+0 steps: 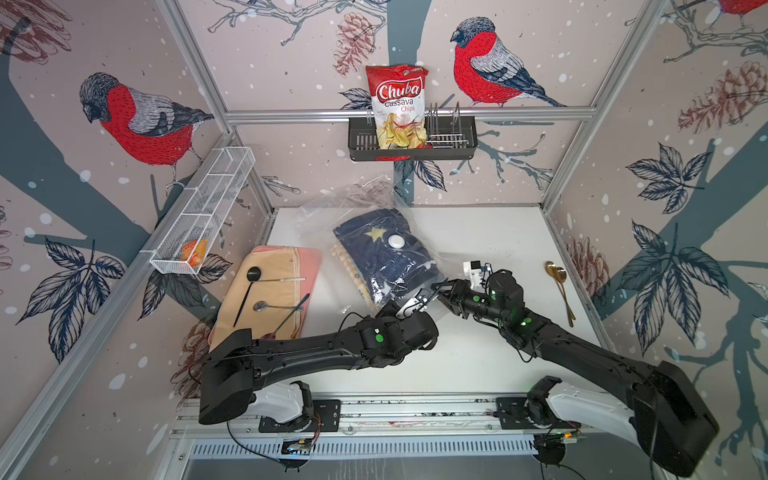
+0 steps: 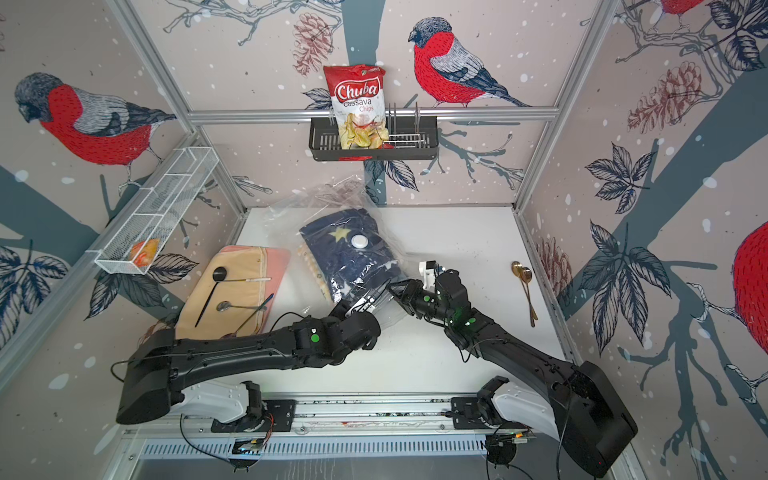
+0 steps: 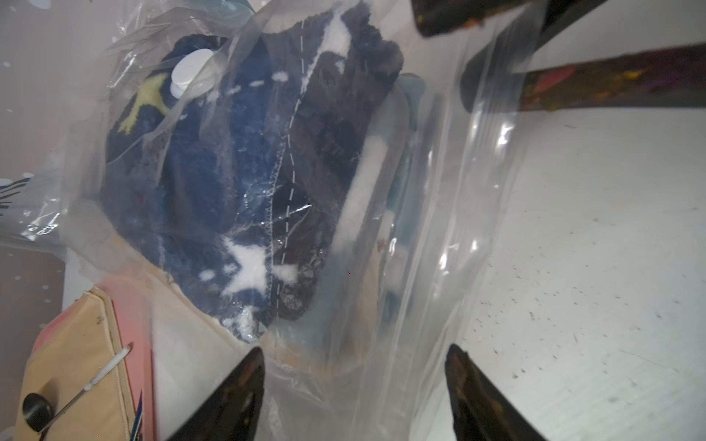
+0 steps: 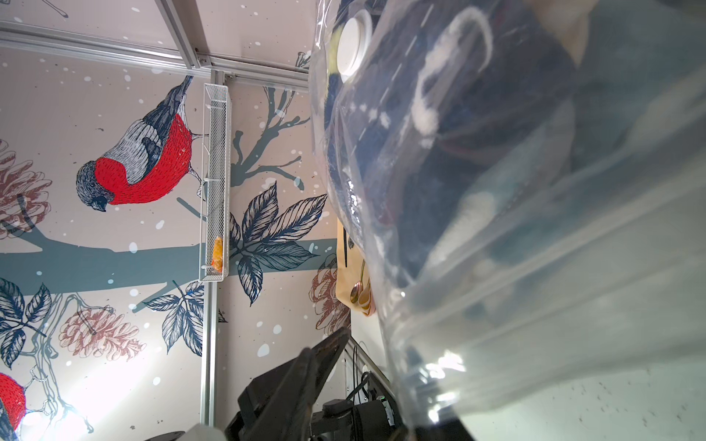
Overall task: Take the blanket out of the vacuum bag
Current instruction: Open the vacuum bag at the center of the board.
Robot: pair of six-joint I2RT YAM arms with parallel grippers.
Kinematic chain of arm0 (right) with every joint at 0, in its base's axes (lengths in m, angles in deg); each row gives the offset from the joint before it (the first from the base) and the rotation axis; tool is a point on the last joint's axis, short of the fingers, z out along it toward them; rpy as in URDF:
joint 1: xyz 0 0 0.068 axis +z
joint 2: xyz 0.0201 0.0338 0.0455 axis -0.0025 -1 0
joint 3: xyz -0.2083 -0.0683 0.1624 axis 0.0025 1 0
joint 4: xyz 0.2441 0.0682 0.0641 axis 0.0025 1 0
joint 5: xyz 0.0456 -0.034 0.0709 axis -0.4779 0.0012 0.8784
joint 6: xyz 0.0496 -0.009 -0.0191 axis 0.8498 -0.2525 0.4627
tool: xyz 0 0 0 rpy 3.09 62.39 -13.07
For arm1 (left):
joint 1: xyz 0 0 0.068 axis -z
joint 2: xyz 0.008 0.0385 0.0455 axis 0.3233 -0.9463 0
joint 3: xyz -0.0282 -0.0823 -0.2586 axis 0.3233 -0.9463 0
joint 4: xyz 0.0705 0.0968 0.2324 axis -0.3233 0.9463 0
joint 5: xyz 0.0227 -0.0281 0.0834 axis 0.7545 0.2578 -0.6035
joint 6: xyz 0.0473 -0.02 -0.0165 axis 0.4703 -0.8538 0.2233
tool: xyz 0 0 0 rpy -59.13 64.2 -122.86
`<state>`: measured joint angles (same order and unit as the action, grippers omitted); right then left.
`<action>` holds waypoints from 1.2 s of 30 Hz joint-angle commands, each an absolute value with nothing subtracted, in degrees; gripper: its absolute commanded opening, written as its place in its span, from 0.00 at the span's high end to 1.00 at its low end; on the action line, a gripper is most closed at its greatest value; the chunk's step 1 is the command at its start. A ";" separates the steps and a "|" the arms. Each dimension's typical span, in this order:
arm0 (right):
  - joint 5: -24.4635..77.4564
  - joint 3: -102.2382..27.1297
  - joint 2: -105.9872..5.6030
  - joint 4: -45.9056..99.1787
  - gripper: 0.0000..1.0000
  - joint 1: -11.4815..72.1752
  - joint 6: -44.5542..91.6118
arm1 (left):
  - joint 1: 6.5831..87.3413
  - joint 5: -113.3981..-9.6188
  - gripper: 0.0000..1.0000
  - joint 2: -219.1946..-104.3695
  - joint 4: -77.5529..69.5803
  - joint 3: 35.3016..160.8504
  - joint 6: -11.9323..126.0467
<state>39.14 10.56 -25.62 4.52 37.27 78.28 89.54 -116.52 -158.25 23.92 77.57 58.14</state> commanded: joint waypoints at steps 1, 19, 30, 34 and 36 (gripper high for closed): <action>40.75 10.04 -25.73 1.69 0.62 37.41 78.22 | 89.53 -122.79 0.31 -160.54 21.39 78.07 56.51; 38.46 11.13 -21.09 2.46 0.82 38.73 80.37 | 87.07 -121.75 1.00 -159.97 22.18 85.82 57.27; 26.79 17.01 -14.47 8.60 0.89 45.26 80.76 | 82.50 -114.52 1.00 -154.81 19.02 87.25 59.68; 23.36 16.89 -19.02 4.79 0.90 46.87 82.26 | 82.50 -113.87 1.00 -155.61 19.62 88.74 59.74; 21.62 16.88 -21.33 1.76 0.90 47.46 83.07 | 82.52 -113.43 1.00 -155.77 19.87 89.29 59.85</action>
